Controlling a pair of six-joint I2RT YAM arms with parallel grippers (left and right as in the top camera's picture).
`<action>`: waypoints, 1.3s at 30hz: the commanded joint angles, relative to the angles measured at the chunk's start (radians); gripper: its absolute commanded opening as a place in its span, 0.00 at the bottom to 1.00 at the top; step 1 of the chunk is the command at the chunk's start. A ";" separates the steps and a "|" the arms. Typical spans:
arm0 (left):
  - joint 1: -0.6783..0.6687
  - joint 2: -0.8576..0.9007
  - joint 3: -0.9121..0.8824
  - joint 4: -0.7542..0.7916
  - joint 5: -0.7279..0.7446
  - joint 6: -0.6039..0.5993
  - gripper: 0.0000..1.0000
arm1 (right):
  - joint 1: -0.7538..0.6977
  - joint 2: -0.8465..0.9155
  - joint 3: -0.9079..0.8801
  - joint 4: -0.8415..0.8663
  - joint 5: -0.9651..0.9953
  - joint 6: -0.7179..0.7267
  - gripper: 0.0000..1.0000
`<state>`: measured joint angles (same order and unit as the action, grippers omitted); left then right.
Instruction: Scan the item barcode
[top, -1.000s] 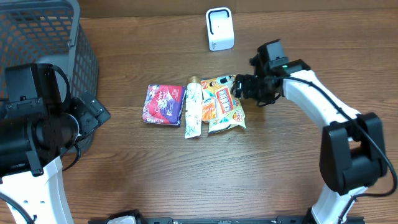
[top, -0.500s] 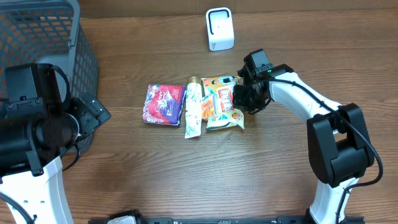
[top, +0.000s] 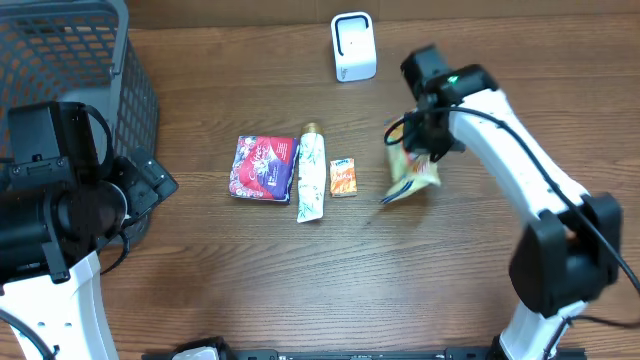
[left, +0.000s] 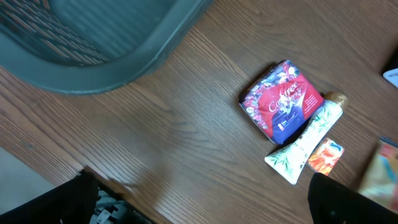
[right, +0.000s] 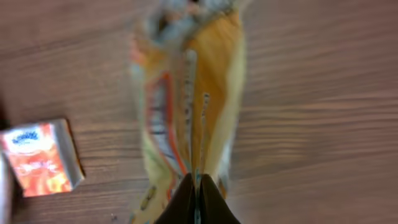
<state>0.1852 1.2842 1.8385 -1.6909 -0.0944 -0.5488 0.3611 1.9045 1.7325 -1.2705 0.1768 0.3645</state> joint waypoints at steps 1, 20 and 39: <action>0.005 0.004 -0.005 0.001 -0.010 -0.016 1.00 | 0.032 -0.053 0.063 -0.030 0.103 0.010 0.04; 0.005 0.004 -0.005 0.001 -0.010 -0.016 1.00 | 0.103 -0.041 -0.037 0.019 0.076 -0.005 0.81; 0.005 0.004 -0.005 0.001 -0.010 -0.016 1.00 | 0.210 -0.040 -0.334 0.282 0.103 -0.235 0.90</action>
<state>0.1852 1.2854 1.8385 -1.6905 -0.0944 -0.5488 0.5625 1.8656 1.4574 -1.0267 0.1791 0.1490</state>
